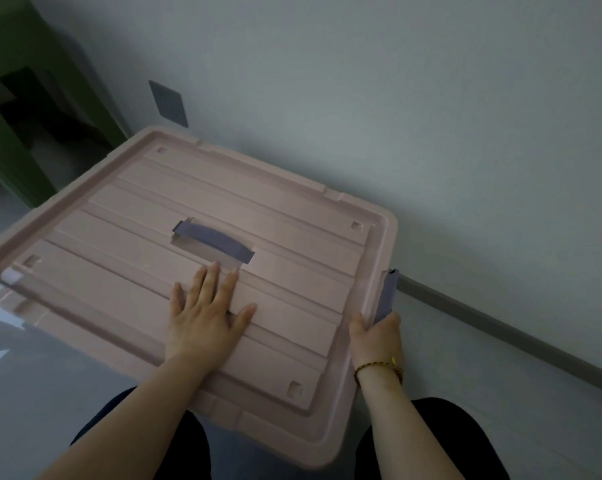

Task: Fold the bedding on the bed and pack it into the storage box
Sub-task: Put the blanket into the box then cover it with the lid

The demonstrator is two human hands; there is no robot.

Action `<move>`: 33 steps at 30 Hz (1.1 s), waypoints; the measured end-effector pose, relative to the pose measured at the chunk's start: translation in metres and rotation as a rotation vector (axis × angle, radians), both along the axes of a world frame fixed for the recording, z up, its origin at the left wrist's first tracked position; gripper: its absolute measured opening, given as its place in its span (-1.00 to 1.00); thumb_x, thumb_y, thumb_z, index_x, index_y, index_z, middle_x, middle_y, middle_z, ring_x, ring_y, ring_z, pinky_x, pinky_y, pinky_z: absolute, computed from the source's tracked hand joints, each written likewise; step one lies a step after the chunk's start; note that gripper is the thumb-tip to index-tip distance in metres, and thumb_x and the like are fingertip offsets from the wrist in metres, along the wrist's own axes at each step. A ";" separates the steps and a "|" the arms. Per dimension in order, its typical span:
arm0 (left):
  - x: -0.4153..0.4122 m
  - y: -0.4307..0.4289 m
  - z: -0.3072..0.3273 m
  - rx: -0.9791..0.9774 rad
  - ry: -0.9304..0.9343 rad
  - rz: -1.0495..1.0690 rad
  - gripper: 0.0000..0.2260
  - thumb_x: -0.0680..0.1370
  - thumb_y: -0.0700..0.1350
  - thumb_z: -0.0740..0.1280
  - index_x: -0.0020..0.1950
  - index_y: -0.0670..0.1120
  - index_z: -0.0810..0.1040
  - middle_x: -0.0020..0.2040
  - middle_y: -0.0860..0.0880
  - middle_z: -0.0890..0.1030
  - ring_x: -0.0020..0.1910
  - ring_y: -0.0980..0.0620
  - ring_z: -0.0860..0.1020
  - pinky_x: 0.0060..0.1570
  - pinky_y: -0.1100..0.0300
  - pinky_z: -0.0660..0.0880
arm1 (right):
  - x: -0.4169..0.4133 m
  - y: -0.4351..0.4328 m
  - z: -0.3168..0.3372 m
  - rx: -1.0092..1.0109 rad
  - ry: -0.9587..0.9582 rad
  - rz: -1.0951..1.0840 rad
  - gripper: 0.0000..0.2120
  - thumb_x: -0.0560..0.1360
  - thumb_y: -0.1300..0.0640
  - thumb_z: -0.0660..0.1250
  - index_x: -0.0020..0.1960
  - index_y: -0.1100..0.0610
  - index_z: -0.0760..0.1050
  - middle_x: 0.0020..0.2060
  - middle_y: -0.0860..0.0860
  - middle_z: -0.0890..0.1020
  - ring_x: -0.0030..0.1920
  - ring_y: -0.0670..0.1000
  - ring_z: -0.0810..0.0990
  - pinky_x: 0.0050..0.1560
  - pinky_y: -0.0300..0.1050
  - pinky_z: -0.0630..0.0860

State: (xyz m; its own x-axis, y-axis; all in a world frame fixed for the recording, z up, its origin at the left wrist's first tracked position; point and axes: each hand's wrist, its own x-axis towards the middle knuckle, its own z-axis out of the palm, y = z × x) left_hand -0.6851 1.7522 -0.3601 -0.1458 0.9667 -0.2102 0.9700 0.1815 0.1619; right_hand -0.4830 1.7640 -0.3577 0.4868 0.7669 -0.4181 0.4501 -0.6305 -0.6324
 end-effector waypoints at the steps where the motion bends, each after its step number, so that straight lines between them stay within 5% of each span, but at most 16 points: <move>1: 0.000 0.001 0.000 0.006 0.003 0.001 -0.22 0.33 0.37 -0.40 0.52 0.12 -0.14 0.54 0.04 -0.17 0.51 0.07 -0.20 0.42 0.05 -0.27 | -0.001 0.001 0.000 -0.001 -0.033 0.019 -0.51 0.54 0.07 0.21 0.36 0.30 0.19 0.27 0.22 0.44 0.22 0.21 0.47 0.19 0.00 0.42; 4: 0.000 0.001 0.001 -0.012 0.015 -0.005 -0.42 0.54 0.30 -0.20 0.52 0.10 -0.15 0.54 0.02 -0.18 0.51 0.06 -0.21 0.43 0.03 -0.27 | -0.002 0.002 -0.001 -0.019 -0.085 0.042 -0.51 0.56 0.08 0.17 0.37 0.31 0.16 0.27 0.24 0.44 0.21 0.23 0.48 0.17 0.01 0.43; 9: 0.002 -0.001 -0.001 -0.021 -0.003 -0.008 -0.35 0.46 0.30 -0.29 0.52 0.09 -0.16 0.54 0.01 -0.20 0.50 0.04 -0.22 0.42 0.02 -0.30 | -0.004 0.002 -0.001 -0.084 -0.143 0.081 -0.56 0.58 0.12 0.11 0.37 0.33 0.16 0.27 0.26 0.44 0.19 0.25 0.49 0.10 -0.01 0.41; 12: 0.002 -0.001 0.003 -0.042 -0.044 -0.047 -0.25 0.39 0.39 -0.33 0.52 0.09 -0.15 0.53 0.02 -0.20 0.50 0.05 -0.22 0.42 0.02 -0.30 | -0.002 0.000 0.004 -0.090 -0.174 0.106 -0.48 0.58 0.13 0.13 0.45 0.28 0.05 0.40 0.23 0.28 0.36 0.20 0.32 0.32 0.02 0.29; 15: -0.013 -0.004 0.008 0.014 -0.129 -0.032 -0.04 0.19 0.47 -0.41 0.51 0.10 0.02 0.54 0.03 -0.10 0.51 0.08 -0.15 0.42 0.12 -0.27 | -0.014 0.002 0.022 -0.077 -0.465 0.269 -0.32 0.56 0.08 0.16 0.51 0.13 -0.17 0.51 0.14 -0.09 0.50 0.12 -0.13 0.45 0.04 -0.15; 17: -0.036 -0.001 0.017 0.136 -0.126 0.087 -0.31 0.45 0.38 -0.22 0.50 0.10 0.06 0.54 0.03 -0.07 0.51 0.08 -0.13 0.39 0.18 -0.30 | -0.041 0.013 0.037 0.051 -0.532 0.395 -0.32 0.56 0.06 0.16 0.51 0.09 -0.19 0.50 0.12 -0.18 0.50 0.11 -0.20 0.44 0.02 -0.25; 20: -0.099 0.005 0.027 0.221 -0.072 0.248 -0.51 0.61 0.13 -0.02 0.52 0.07 -0.01 0.54 0.00 -0.12 0.51 0.05 -0.18 0.38 0.18 -0.35 | -0.118 0.045 0.045 0.236 -0.494 0.695 -0.36 0.58 0.00 0.10 0.52 0.06 -0.18 0.50 0.10 -0.21 0.50 0.10 -0.21 0.44 0.03 -0.28; 25: -0.195 0.019 0.016 0.145 -0.099 0.404 -0.48 0.60 0.14 -0.03 0.53 0.02 -0.03 0.55 -0.02 -0.09 0.52 0.01 -0.13 0.44 0.06 -0.24 | -0.255 0.102 0.033 0.221 -0.540 1.187 -0.41 0.60 -0.07 -0.03 0.51 -0.01 -0.26 0.49 0.05 -0.27 0.49 0.10 -0.28 0.43 0.09 -0.31; 30: -0.237 0.023 0.002 0.100 -0.005 0.335 -0.39 0.53 0.26 -0.26 0.52 0.04 -0.01 0.55 0.01 -0.07 0.52 0.03 -0.11 0.44 0.03 -0.23 | -0.341 0.131 0.009 0.174 -0.644 1.374 -0.43 0.59 -0.14 -0.11 0.51 -0.02 -0.23 0.51 0.04 -0.19 0.50 0.08 -0.22 0.43 0.19 -0.25; 33: -0.254 0.023 0.001 0.285 -0.138 0.400 -0.32 0.46 0.26 -0.22 0.50 -0.02 0.12 0.49 -0.03 0.22 0.48 0.00 0.16 0.43 0.11 -0.14 | -0.358 0.137 -0.004 0.186 -0.687 1.374 -0.43 0.57 -0.19 -0.18 0.51 -0.03 -0.22 0.51 0.03 -0.20 0.50 0.07 -0.22 0.42 0.20 -0.26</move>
State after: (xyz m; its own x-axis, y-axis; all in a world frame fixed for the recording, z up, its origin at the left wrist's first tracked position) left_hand -0.9391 1.7750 -0.3592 -0.5054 0.8628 0.0100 0.7999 0.4641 0.3804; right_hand -0.8407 1.9009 -0.3621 -0.5604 0.7835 -0.2684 0.8242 0.5594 -0.0879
